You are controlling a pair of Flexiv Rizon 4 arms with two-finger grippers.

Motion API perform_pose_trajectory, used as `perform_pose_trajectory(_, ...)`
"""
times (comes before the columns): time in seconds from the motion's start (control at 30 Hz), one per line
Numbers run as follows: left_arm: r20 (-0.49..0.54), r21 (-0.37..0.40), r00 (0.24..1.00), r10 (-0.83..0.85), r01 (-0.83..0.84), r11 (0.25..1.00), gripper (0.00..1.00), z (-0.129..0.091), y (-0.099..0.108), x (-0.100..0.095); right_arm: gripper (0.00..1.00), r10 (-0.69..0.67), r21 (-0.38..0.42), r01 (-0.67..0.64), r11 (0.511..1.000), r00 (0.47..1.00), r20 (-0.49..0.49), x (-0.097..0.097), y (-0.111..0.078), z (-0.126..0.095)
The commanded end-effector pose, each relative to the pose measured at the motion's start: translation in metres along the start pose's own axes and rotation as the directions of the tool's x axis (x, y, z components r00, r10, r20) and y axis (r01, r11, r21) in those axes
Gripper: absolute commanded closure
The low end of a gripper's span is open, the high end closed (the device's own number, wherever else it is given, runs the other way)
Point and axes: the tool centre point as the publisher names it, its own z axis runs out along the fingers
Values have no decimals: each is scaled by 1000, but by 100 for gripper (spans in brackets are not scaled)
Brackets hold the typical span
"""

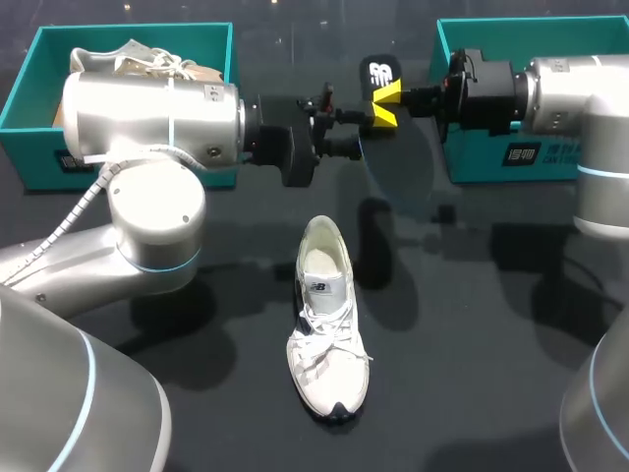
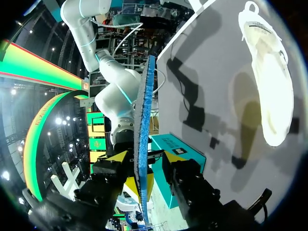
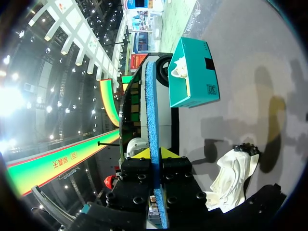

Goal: Take the shoe out of the shoebox, open the shoe tongue, remove and reinsert the insole, then place the shoe into the shoebox

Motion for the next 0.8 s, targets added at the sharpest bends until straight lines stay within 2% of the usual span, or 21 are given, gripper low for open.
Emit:
perform_pose_trajectory(0.03, 4, -7, 1000, 3, -3, 1000, 62, 4, -1, 0, 100, 4, 0, -4, 1000, 1000, -1, -2, 1, 2)
perform_pose_trajectory(0.1, 5, -9, 1000, 3, -3, 1000, 68, 5, -2, 0, 100, 7, 0, -7, 1000, 1000, -1, -3, 1, 2)
perform_pose_trajectory(0.13, 5, -10, 1000, 3, -3, 1000, 75, 5, -2, 0, 100, 8, 1, -8, 1000, 1000, -2, -3, 1, 2)
perform_pose_trajectory(0.17, 4, -11, 1000, 3, -3, 1000, 84, 6, -2, 0, 100, 9, 1, -9, 1000, 1000, -2, -3, 1, 2)
perform_pose_trajectory(0.2, 3, -12, 1000, 3, -3, 1000, 100, 6, -2, 1, 100, 11, 1, -11, 1000, 1000, -1, -3, 1, 2)
perform_pose_trajectory(0.47, 10, -13, 1000, 3, -3, 1000, 100, 2, -4, 1, 100, 14, -2, -14, 1000, 1000, -16, -3, 1, 2)
perform_pose_trajectory(0.53, 12, -13, 1000, 2, -2, 1000, 100, -1, -5, 1, 30, 12, 0, -12, 1000, 1000, -24, -3, 1, 2)
perform_pose_trajectory(0.57, 14, -13, 1000, 2, -2, 1000, 100, -3, -6, 1, 0, 7, 1, -7, 1000, 1000, -29, -2, 0, 1)
perform_pose_trajectory(0.8, 25, -25, 999, -32, 33, 999, 100, -30, -8, 0, 0, -28, 5, 29, 1000, 997, -70, -2, -9, -15)
